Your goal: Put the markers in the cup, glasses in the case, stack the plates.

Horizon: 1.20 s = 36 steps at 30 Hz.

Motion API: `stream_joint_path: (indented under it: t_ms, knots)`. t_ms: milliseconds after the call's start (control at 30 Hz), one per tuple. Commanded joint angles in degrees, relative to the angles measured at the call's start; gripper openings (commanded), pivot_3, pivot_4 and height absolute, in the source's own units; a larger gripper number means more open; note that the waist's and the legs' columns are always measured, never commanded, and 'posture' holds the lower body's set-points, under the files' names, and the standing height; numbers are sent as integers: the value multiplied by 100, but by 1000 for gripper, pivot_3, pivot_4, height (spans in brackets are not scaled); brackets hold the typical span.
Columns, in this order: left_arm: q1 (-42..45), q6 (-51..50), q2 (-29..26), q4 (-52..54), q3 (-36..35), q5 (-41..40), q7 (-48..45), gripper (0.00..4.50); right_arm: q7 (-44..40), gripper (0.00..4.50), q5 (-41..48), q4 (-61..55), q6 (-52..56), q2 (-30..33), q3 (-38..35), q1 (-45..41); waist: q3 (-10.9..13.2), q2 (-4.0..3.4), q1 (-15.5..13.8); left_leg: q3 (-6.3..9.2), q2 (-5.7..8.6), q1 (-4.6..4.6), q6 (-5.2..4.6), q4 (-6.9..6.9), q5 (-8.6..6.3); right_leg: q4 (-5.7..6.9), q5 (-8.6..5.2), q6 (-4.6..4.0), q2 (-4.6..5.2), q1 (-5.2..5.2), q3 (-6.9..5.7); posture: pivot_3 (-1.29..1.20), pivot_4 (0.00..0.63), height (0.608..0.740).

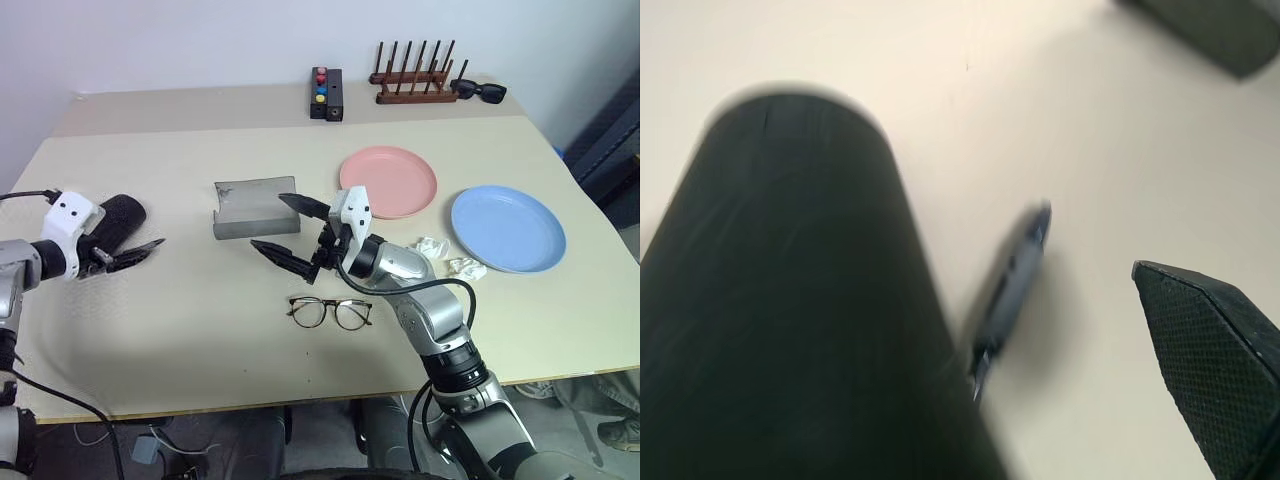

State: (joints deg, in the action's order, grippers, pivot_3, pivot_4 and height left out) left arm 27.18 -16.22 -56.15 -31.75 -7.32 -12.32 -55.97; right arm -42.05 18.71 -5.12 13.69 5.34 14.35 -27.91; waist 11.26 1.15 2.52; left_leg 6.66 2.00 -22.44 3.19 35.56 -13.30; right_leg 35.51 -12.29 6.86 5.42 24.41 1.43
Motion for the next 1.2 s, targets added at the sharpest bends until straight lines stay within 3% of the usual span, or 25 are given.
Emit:
stream_joint_path:
  t_ms: [33, 500, 1200]
  knots:
    - [196, 205, -4, -164, 13, 158, 9, 4465, 11, 4500, 20, -175, -109, -46, -14, -70, 0, 0, 10, 0, 0, 0, 0, 0, 0, 0, 0, 0, 0, 0, 0, 0, 150, 739]
    - [491, 440, 106, -260, -168, 163, 328, 4465, -34, 4500, 53, -143, -95, -47, -2, -88, 0, 0, 3, 0, 0, 0, 0, 0, 0, 4, 0, 1, 0, 2, 0, 0, 150, 739]
    - [1959, 911, 421, -1243, 68, 679, 1092, 4465, -42, 4500, 47, -139, -78, -46, -16, -93, -1, 2, 2, 0, 1, 0, 0, 6, 1, 20, 1, 2, 0, 3, 0, 0, 150, 739]
